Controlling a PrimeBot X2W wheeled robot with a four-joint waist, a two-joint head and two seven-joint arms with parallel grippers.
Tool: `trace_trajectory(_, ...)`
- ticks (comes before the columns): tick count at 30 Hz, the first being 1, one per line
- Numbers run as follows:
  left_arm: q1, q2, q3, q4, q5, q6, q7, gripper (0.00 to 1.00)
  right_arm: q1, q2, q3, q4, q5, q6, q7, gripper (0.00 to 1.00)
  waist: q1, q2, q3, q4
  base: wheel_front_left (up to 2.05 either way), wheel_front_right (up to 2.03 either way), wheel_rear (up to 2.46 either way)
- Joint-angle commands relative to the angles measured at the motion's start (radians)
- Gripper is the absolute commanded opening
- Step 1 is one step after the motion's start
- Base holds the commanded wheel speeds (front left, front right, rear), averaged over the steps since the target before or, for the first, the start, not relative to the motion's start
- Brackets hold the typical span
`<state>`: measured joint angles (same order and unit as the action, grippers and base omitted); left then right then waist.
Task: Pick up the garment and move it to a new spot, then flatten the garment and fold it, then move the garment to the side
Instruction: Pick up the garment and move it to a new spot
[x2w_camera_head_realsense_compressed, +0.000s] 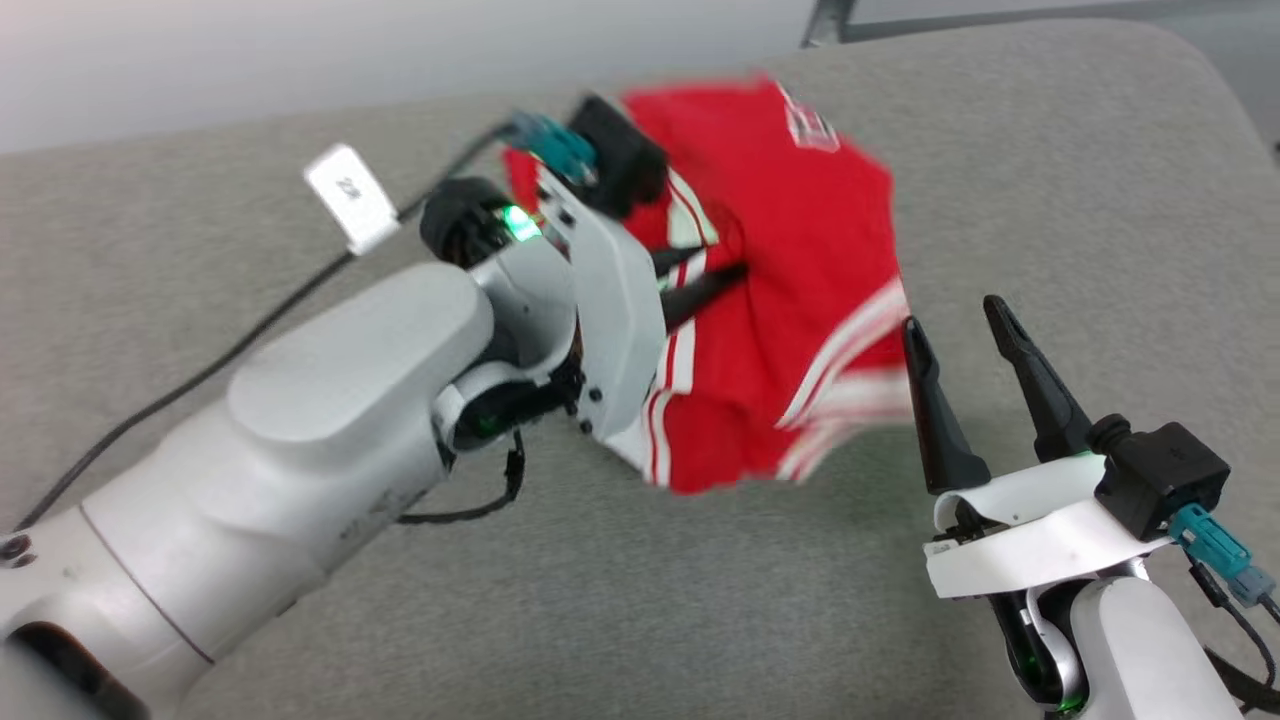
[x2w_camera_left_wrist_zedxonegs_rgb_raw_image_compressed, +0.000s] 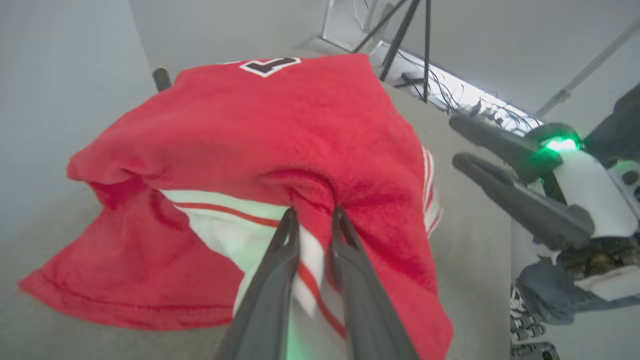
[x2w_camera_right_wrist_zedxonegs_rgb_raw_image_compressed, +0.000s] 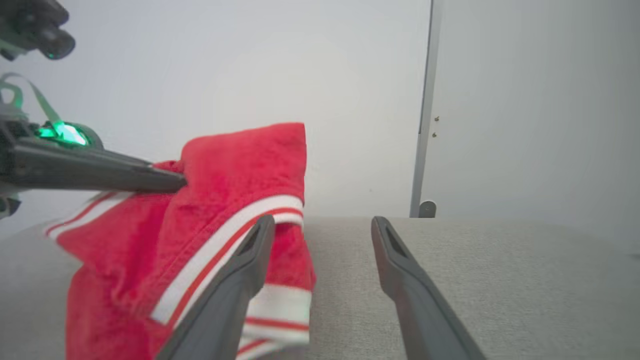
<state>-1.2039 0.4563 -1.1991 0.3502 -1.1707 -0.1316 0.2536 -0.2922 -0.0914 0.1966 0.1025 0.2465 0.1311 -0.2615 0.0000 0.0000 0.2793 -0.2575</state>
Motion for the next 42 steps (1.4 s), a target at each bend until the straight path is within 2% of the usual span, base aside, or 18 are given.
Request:
trace_trajectory(1, -0.011, 0.016, -0.006, 0.005, 0.001, 0.002, 0.000, 0.00, 0.015, 0.005, -0.004, -0.005, 0.003, -0.001, -0.005, 1.00, 0.0000, 0.0000, 0.024, -0.045, 0.00, 0.00, 0.00)
trace_trajectory(5, -0.016, 0.031, -0.064, 0.033, 0.006, 0.002, 0.044, 0.00, 0.013, 0.020, -0.007, -0.017, 0.009, -0.001, -0.005, 1.00, 0.0000, 0.0000, 0.043, -0.081, 0.00, 0.00, 0.00)
trace_trajectory(7, -0.012, 0.053, -0.076, 0.045, 0.042, 0.002, 0.092, 0.00, 0.015, 0.025, -0.012, -0.021, 0.013, -0.001, -0.005, 1.00, 0.0000, 0.0000, 0.048, -0.093, 0.00, 0.00, 0.00)
trace_trajectory(9, 0.010, 0.075, -0.081, 0.047, 0.033, 0.002, 0.150, 0.00, 0.019, 0.029, -0.019, -0.024, 0.015, -0.001, -0.005, 1.00, 0.0000, 0.0000, 0.053, -0.099, 0.00, 0.00, 0.00)
trace_trajectory(14, 0.028, 0.141, -0.080, 0.008, 0.023, 0.002, 0.294, 0.00, 0.035, 0.035, -0.041, -0.029, 0.013, -0.001, -0.005, 1.00, 0.0000, 0.0000, 0.057, -0.092, 0.00, 0.00, 0.00)
trace_trajectory(16, 0.041, 0.151, -0.081, -0.005, 0.062, 0.002, 0.338, 0.00, 0.037, 0.036, -0.045, -0.029, 0.011, -0.001, -0.005, 1.00, 0.0000, 0.0000, 0.058, -0.082, 0.00, 0.00, 0.00)
trace_trajectory(20, 0.070, 0.143, -0.083, -0.004, 0.150, 0.002, 0.352, 0.00, 0.020, 0.038, -0.032, -0.027, 0.007, -0.001, -0.005, 1.00, 0.0000, 0.0000, 0.060, -0.065, 0.00, 0.00, 0.00)
trace_trajectory(24, 0.092, 0.121, -0.083, 0.028, 0.238, 0.002, 0.306, 0.00, 0.002, 0.038, -0.025, -0.020, 0.000, -0.001, -0.005, 1.00, 0.0000, 0.0000, 0.049, -0.052, 0.00, 0.00, 0.00)
trace_trajectory(25, 0.091, 0.113, -0.082, 0.041, 0.235, 0.002, 0.277, 0.23, 0.003, 0.038, -0.026, -0.017, -0.003, -0.001, -0.005, 1.00, 0.0000, 0.0000, 0.043, -0.046, 0.00, 0.00, 0.00)
trace_trajectory(26, 0.087, 0.104, -0.081, 0.054, 0.226, 0.002, 0.244, 0.71, 0.006, 0.037, -0.028, -0.014, -0.007, -0.001, -0.005, 1.00, 0.0000, 0.0000, 0.035, -0.040, 0.00, 0.00, 0.00)
trace_trajectory(27, 0.085, 0.094, -0.081, 0.068, 0.217, 0.002, 0.213, 1.00, 0.012, 0.033, -0.031, -0.011, -0.009, -0.001, -0.005, 1.00, 0.0000, 0.0000, 0.025, -0.032, 0.00, 0.00, 0.00)
trace_trajectory(32, 0.092, 0.079, -0.080, 0.127, 0.146, 0.002, 0.050, 1.00, 0.052, 0.010, -0.024, 0.018, -0.015, -0.001, -0.004, 1.00, 0.0000, 0.0000, -0.040, 0.012, 0.00, 0.00, 0.00)
trace_trajectory(36, 0.121, 0.090, -0.055, 0.171, 0.098, 0.002, -0.121, 1.00, 0.079, -0.017, -0.022, 0.047, -0.015, -0.001, -0.003, 1.00, 0.0000, 0.0000, -0.094, 0.059, 0.00, 0.00, 0.00)
trace_trajectory(42, 0.264, 0.087, -0.002, 0.251, 0.032, 0.005, -0.360, 1.00, 0.127, -0.059, -0.031, 0.099, 0.000, -0.001, -0.002, 1.00, 0.0000, 0.0000, -0.169, 0.148, 0.00, 0.00, 0.00)
